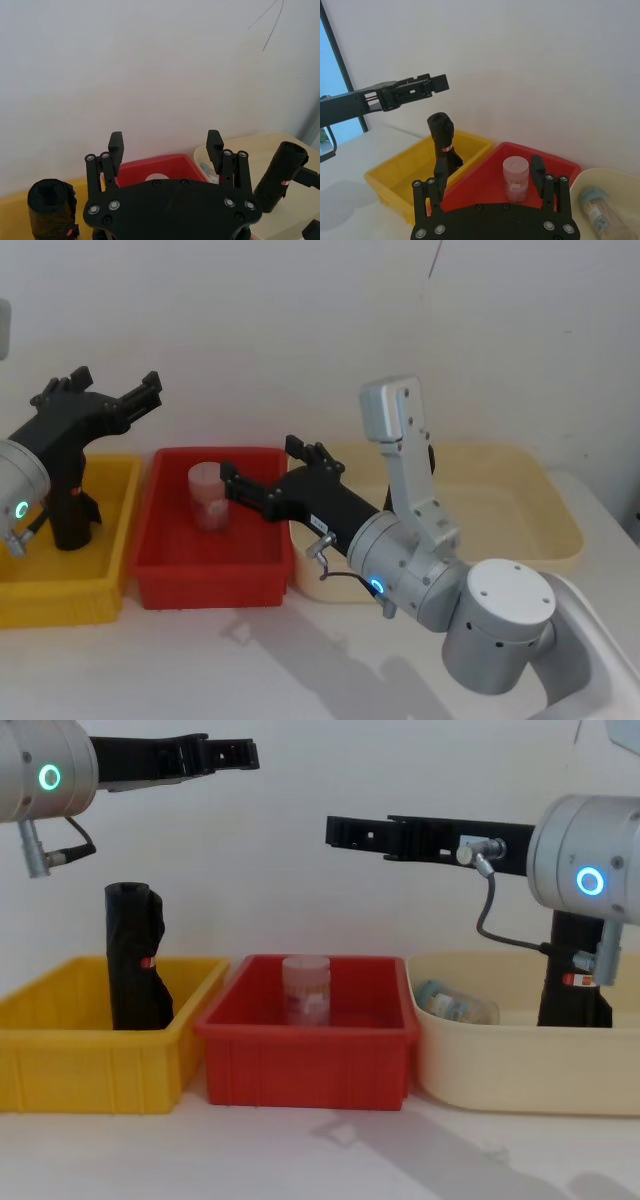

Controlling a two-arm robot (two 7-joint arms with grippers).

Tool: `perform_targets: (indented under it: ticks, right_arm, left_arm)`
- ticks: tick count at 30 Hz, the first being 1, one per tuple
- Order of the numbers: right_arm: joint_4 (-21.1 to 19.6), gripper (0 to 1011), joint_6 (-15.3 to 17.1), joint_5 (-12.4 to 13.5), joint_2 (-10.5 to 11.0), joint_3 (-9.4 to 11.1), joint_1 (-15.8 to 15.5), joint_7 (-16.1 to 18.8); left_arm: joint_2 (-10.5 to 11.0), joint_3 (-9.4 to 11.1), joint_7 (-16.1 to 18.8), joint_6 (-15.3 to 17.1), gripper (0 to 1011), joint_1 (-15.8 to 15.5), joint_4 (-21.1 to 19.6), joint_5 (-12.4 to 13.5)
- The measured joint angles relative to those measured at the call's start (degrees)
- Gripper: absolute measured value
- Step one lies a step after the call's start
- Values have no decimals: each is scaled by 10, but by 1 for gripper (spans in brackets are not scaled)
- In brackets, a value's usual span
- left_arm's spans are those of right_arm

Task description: Pick up the garbage bag with the one hand and transfer it to the other hand.

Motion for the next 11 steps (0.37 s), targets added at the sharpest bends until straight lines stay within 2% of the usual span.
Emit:
perform_targets:
  ticks: [11]
  right_arm:
    - [-4,1001,-1,1,-1,-1,-5,0]
  left_arm:
    - [0,0,0,0,1001,0,0,0]
